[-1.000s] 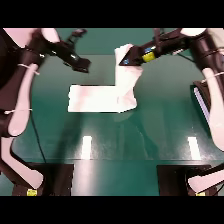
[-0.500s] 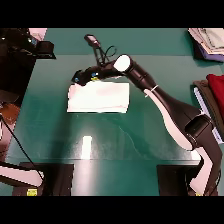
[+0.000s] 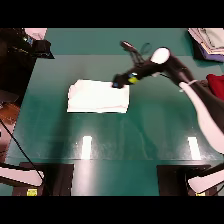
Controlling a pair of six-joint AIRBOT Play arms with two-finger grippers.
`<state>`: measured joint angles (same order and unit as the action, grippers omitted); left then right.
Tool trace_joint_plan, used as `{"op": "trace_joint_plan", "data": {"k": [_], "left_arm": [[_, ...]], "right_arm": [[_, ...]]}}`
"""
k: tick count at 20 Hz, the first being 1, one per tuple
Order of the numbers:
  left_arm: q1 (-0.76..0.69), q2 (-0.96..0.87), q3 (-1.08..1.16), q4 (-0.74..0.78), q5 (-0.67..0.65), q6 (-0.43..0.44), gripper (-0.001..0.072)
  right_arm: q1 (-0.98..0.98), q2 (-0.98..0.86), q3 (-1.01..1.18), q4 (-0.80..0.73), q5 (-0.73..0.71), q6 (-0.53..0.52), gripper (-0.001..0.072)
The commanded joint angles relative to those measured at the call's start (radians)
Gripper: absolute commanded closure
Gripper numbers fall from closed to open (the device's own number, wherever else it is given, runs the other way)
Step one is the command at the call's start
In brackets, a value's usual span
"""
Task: Fold the shirts.
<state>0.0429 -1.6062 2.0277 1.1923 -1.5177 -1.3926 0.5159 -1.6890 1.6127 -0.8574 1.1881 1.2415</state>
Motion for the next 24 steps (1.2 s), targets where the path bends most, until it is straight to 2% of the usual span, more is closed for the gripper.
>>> {"op": "trace_joint_plan", "data": {"k": [1, 3, 4, 5, 9, 16, 17, 19, 20, 21, 24], "left_arm": [[0.001, 0.001, 0.001, -0.036, 0.009, 0.001, 0.0682], [0.001, 0.001, 0.001, -0.042, 0.013, 0.002, 0.0682], [0.001, 0.001, 0.001, -0.042, 0.015, 0.002, 0.0682], [0.001, 0.001, 0.001, -0.043, 0.015, 0.002, 0.0682], [0.0, 0.001, -0.026, -0.05, 0.015, 0.002, 0.0682], [0.0, 0.001, -0.045, -0.053, 0.014, 0.002, 0.0682], [0.0, 0.001, -0.045, -0.055, 0.013, 0.002, 0.0682], [0.0, 0.001, -0.045, -0.069, 0.007, 0.002, 0.0682], [0.0, 0.001, -0.045, -0.081, 0.007, 0.001, 0.0682], [0.0, 0.001, -0.045, -0.102, 0.007, 0.001, 0.0683], [0.0, 0.002, -0.045, -0.142, 0.006, 0.001, 0.0683]], "right_arm": [[-0.164, 0.114, -0.264, -0.024, 0.013, 0.075, 0.0125], [-0.216, 0.142, -0.379, -0.008, -0.085, 0.112, 0.0118], [-0.23, 0.139, -0.414, 0.034, -0.118, 0.11, 0.003], [-0.239, 0.13, -0.445, 0.1, -0.151, 0.09, -0.0005], [-0.209, 0.019, -0.444, 0.309, -0.163, 0.031, -0.0002], [-0.029, -0.204, -0.193, 0.422, -0.16, 0.029, 0.0006], [-0.011, -0.228, -0.153, 0.42, -0.16, 0.029, 0.0068], [0.009, -0.261, -0.095, 0.42, -0.16, 0.029, 0.0318], [0.009, -0.269, -0.076, 0.42, -0.157, 0.029, 0.0492], [0.008, -0.271, -0.061, 0.417, -0.156, 0.029, 0.07], [-0.029, -0.261, -0.025, 0.409, -0.124, 0.029, 0.0696]]}}
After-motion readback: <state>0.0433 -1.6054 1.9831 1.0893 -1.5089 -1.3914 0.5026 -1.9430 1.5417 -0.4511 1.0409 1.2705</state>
